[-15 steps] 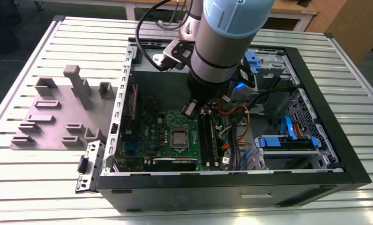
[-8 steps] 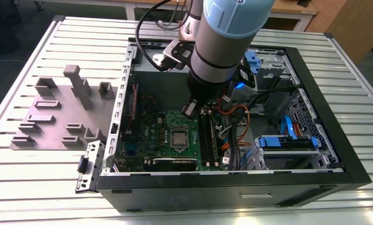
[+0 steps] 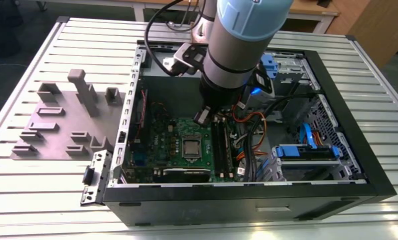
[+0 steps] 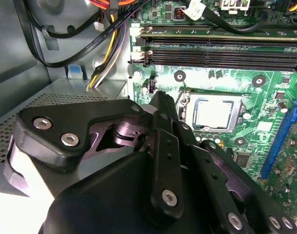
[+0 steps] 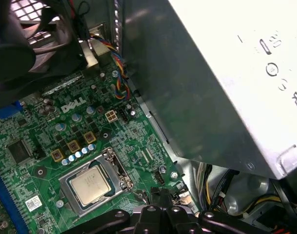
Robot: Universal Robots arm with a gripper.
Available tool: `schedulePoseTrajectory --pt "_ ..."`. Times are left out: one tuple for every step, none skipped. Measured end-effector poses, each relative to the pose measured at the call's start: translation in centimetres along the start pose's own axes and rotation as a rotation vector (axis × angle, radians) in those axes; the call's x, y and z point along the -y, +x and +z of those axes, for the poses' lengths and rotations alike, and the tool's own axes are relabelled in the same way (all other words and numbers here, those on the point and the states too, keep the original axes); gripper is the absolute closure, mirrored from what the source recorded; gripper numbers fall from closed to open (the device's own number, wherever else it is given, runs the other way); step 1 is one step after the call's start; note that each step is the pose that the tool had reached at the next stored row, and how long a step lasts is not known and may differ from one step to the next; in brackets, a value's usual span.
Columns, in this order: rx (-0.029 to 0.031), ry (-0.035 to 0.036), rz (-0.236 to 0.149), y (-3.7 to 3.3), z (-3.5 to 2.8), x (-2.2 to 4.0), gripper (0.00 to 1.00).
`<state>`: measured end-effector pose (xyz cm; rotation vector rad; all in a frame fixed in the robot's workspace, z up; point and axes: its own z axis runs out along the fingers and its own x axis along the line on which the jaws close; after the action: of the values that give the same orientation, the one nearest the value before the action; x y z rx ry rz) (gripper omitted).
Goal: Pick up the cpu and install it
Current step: 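Install the first cpu locking lever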
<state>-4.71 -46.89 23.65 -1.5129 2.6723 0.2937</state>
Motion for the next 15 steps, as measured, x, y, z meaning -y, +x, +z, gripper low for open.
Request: schedulePoseTrajectory --pt "-0.0013 -0.0013 -0.010 0.00 0.00 0.00 0.90" --pt "-0.0023 -0.0022 -0.019 0.01 0.00 0.00 0.90" --pt "-0.0022 -0.0020 -0.026 0.05 0.01 0.02 0.90" --pt "-0.0022 -0.0016 -0.028 0.14 -0.02 0.08 0.90" --pt "-0.0021 -0.0013 -0.028 0.26 -0.05 0.15 0.90" --pt "-0.0019 -0.0010 -0.029 0.37 -0.08 0.21 0.90" --pt "-0.0018 -0.0008 -0.029 0.49 -0.10 0.28 0.90" --pt "-0.0016 -0.0006 -0.030 0.60 -0.13 0.34 0.90" --pt "-0.0014 -0.0004 -0.030 0.71 -0.15 0.41 0.90" --pt "-0.0013 -0.0003 -0.031 0.79 -0.17 0.45 0.90" --pt "-0.0012 -0.0002 -0.031 0.86 -0.19 0.49 0.90" --pt "-0.0011 -0.0002 -0.031 0.91 -0.20 0.52 0.90" --pt "-0.0012 -0.0002 -0.031 0.93 -0.21 0.53 0.90" --pt "-0.0011 -0.0002 -0.031 0.94 -0.21 0.53 0.90" --pt "-0.0011 -0.0002 -0.031 0.98 -0.22 0.56 0.90"
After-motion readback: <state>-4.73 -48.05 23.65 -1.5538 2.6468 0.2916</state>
